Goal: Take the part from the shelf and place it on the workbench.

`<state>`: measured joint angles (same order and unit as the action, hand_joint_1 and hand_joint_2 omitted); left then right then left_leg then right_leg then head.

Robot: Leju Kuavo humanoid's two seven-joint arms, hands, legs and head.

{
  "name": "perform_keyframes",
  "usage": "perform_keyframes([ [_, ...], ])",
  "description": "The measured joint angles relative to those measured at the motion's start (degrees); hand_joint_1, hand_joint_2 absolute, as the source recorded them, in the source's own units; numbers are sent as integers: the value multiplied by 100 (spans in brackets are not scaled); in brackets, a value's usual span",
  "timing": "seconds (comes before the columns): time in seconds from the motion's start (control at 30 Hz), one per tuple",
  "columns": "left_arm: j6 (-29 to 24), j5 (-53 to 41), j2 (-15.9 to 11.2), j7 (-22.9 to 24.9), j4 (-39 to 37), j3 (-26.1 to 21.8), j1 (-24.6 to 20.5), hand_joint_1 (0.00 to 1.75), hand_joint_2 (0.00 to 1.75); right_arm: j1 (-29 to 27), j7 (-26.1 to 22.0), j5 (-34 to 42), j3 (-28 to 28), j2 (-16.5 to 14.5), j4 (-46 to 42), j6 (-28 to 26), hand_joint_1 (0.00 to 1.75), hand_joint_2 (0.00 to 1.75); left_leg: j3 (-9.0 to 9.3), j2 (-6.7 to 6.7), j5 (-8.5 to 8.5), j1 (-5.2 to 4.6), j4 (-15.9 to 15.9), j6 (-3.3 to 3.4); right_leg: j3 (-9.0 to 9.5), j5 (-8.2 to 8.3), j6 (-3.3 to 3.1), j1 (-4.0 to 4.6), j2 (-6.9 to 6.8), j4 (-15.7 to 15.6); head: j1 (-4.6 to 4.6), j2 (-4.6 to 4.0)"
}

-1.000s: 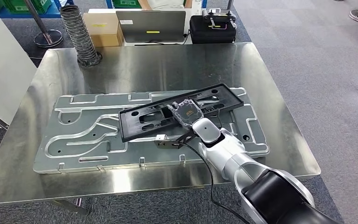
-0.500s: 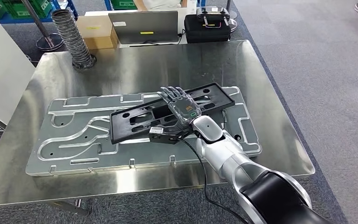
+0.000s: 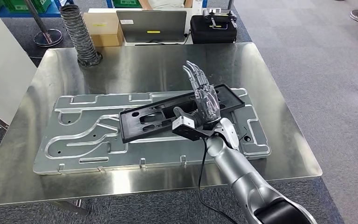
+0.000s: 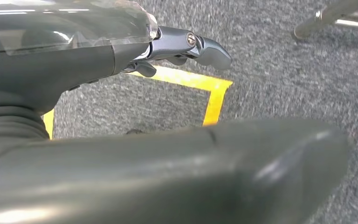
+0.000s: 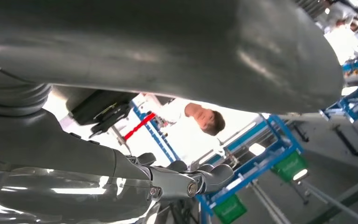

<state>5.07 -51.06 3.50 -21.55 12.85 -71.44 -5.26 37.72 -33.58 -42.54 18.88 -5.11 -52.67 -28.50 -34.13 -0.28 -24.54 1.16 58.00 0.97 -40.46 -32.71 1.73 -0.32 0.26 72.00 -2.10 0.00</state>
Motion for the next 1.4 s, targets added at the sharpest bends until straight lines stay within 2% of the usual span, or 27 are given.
perform_keyframes([
  [0.03, 11, 3, 1, 0, 0, -1, 0, 0, 0, -93, -20, 42, -20, 46, -133, -5, 0, 0, -2, 4, 0, -1, 2, 1, -142, -68, 7, -3, -1, 272, 0, 0],
  [0.07, 28, 11, 2, 0, 0, -2, 0, 0, 0, -186, -54, 111, -44, 95, -283, -17, 0, 0, -2, 6, -1, -2, 4, 0, -183, -26, 4, -3, -1, 337, 0, 0],
  [0.1, 46, 27, 4, 0, 0, -4, -1, 0, 0, -280, -97, 204, -72, 144, -434, -37, 0, 0, 0, 5, -2, -3, 5, -1, -97, 127, -9, -3, -1, 146, 1, 0],
  [0.17, 72, 79, 15, -3, 0, -8, -1, 0, 0, -471, -167, 402, -165, 274, -822, -125, 0, 0, 10, -3, -6, -6, 6, -9, 326, 529, -67, 8, -12, -716, 2, 0],
  [0.23, 78, 145, 32, -18, 0, -25, 5, 0, 0, -700, -163, 453, -324, 459, -1258, -321, 0, 0, 13, -21, -12, -20, 6, -43, 625, 725, -125, 45, -29, -1340, 2, 0],
  [0.3, 72, 204, 46, -34, -1, -64, 32, 0, 0, -998, -133, 377, -562, 680, -1657, -564, 0, 0, 18, -35, -10, -25, -11, -98, 668, 739, -166, 77, -35, -1446, 1, 0],
  [0.37, 55, 240, 51, -40, -2, -114, 73, 0, 0, -1339, -118, 335, -904, 905, -2017, -737, 0, 0, 18, -25, -70, -28, 21, -150, 700, 783, -220, 42, -42, -1501, 1, 0],
  [0.43, 19, 262, 56, -25, -3, -154, 95, 0, 0, -1744, -111, 430, -1352, 1124, -2356, -862, 0, 0, -99, -8, -370, -36, 381, -179, 733, 833, -266, 6, -61, -1559, 0, 0],
  [0.5, -38, 282, 61, 15, -4, -184, 108, 0, 0, -2297, -243, 731, -1950, 1317, -2705, -882, 0, 0, -374, 0, -821, -34, 1131, -193, 724, 838, -281, 23, -103, -1560, 0, 0],
  [0.53, -62, 289, 61, 34, -4, -198, 123, 0, 0, -2567, -354, 883, -2267, 1387, -2863, -836, 0, 0, -487, 1, -965, -33, 1448, -199, 704, 837, -283, 32, -123, -1549, 0, 0],
  [0.57, -79, 291, 61, 47, -4, -214, 144, 0, 0, -2791, -457, 986, -2561, 1435, -3005, -779, 0, 0, -516, 2, -1004, -33, 1591, -200, 677, 836, -284, 38, -129, -1531, 0, 0],
  [0.6, -88, 291, 61, 52, -4, -228, 162, 0, 0, -2948, -519, 1017, -2805, 1464, -3125, -720, 0, 0, -423, 3, -925, -33, 1486, -193, 648, 836, -284, 40, -119, -1506, 0, 0],
  [0.7, -98, 287, 61, 55, -4, -272, 147, 0, 0, -3197, -545, 923, -3272, 1495, -3407, -640, 0, 0, 243, -1, -491, -49, 357, -120, 598, 846, -259, 48, -55, -1428, 0, 0],
  [0.77, -99, 281, 63, 58, -4, -287, 110, 0, 0, -3302, -520, 868, -3426, 1499, -3534, -640, 0, 0, 417, -5, -402, -76, 8, -67, 578, 873, -201, 57, -30, -1404, 1, 0],
  [0.87, -91, 226, 79, 82, -7, -291, 103, 0, 0, -3689, -467, 905, -3642, 1476, -3811, -631, 0, 0, 375, -8, -284, -82, -31, 31, 551, 897, -80, 44, -23, -1399, 1, 0],
  [0.9, -83, 193, 86, 89, -9, -291, 111, 0, 0, -3878, -479, 945, -3734, 1438, -3912, -602, 0, 0, 345, -7, -229, -72, -59, 69, 513, 790, -44, 35, -21, -1319, 2, 0],
  [0.93, -72, 164, 94, 93, -10, -291, 121, 0, 0, -4054, -504, 980, -3834, 1376, -3992, -560, 0, 0, 299, -5, -167, -58, -87, 95, 438, 590, -9, 21, -21, -1128, 2, 0],
  [1.0, -61, 117, 96, 96, -11, -291, 133, 0, 0, -4314, -549, 976, -4031, 1184, -4056, -431, 0, 0, 177, 6, -68, -58, -96, 113, 210, 37, 48, -15, -20, -436, 2, 0],
  [1.03, -59, 102, 96, 94, -11, -291, 135, 0, 0, -4403, -556, 916, -4111, 1075, -4050, -368, 0, 0, 107, 14, -21, -62, -92, 108, 121, -157, 69, -31, -22, -84, 2, 0],
  [1.07, -60, 89, 96, 91, -11, -291, 136, 0, 0, -4468, -556, 817, -4182, 966, -4018, -306, 0, 0, 38, 27, 25, -65, -87, 100, 109, -224, 83, -41, -22, 130, 2, 0],
  [1.1, -61, 80, 97, 87, -11, -291, 134, 0, 0, -4507, -552, 697, -4239, 870, -3965, -260, 0, 0, -27, 39, 70, -66, -81, 89, 199, -164, 89, -48, -23, 137, 2, 0],
  [1.13, -62, 74, 99, 84, -11, -291, 132, 0, 0, -4524, -547, 578, -4285, 790, -3893, -224, 0, 0, -89, 49, 114, -67, -74, 75, 398, -21, 87, -53, -24, -65, 2, 0],
  [1.17, -64, 70, 102, 80, -11, -291, 126, 0, 0, -4526, -540, 481, -4326, 719, -3806, -197, 0, 0, -145, 57, 159, -66, -64, 57, 697, 132, 76, -56, -24, -450, 2, 0],
  [1.23, -66, 67, 111, 74, -11, -291, 114, 0, 0, -4520, -529, 373, -4408, 609, -3614, -159, 0, 0, -215, 57, 246, -75, -56, 2, 1265, 228, 19, -33, -23, -1287, -1, 0],
  [1.27, -67, 64, 115, 71, -11, -291, 111, 0, 0, -4518, -528, 347, -4463, 557, -3504, -143, 0, 0, -221, 54, 290, -75, -60, -32, 1424, 218, -22, -15, -20, -1544, -3, 0],
  [1.37, -67, 46, 122, 58, -11, -291, 122, 0, 0, -4510, -539, 278, -4678, 415, -3123, -65, 0, 0, -213, 44, 393, -56, -92, -145, 1415, 298, -156, 11, -22, -1659, -7, 0],
  [1.4, -63, 34, 122, 54, -11, -291, 133, 0, 0, -4505, -546, 258, -4752, 367, -2986, 7, 0, 0, -246, 41, 303, -51, -39, -177, 1366, 360, -203, 3, -29, -1668, -7, 0],
])
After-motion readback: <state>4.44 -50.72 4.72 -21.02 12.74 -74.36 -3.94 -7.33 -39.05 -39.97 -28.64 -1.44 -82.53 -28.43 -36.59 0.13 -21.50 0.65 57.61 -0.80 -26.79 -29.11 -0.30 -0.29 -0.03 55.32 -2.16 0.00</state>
